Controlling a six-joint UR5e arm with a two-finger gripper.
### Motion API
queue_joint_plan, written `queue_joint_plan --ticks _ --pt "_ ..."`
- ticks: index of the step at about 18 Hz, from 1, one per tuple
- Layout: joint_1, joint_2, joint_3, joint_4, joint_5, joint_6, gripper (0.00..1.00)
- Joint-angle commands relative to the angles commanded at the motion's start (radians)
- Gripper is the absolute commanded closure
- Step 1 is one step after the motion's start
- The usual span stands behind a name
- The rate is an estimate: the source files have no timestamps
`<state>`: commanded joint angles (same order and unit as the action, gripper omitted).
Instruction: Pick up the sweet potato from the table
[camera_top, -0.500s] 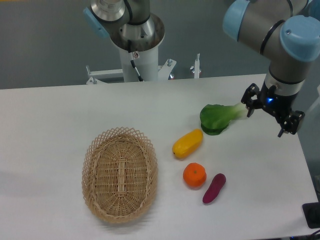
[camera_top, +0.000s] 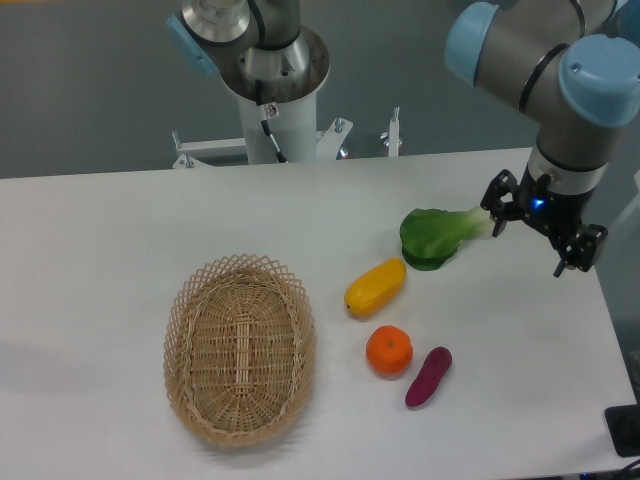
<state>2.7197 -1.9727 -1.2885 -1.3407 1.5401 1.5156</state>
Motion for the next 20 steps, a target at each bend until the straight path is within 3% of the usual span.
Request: queue_joint_plan --ticks 5,8,14,16,20 --pt "-0.021 -0.008 -0.008 0.009 -0.005 -0.035 0.0" --pt "-0.058 -0.04 -0.02 0.072 -0.005 -0.142 0.0" --pt "-0.11 -0.149 -0.02 0.179 -0.021 -0.182 0.0" --pt "-0.115 -0.192 -0.021 0.242 -0.022 -0.179 0.0" --pt "-0.12 -0.236 -0.025 0.271 -0.022 -0.178 0.0"
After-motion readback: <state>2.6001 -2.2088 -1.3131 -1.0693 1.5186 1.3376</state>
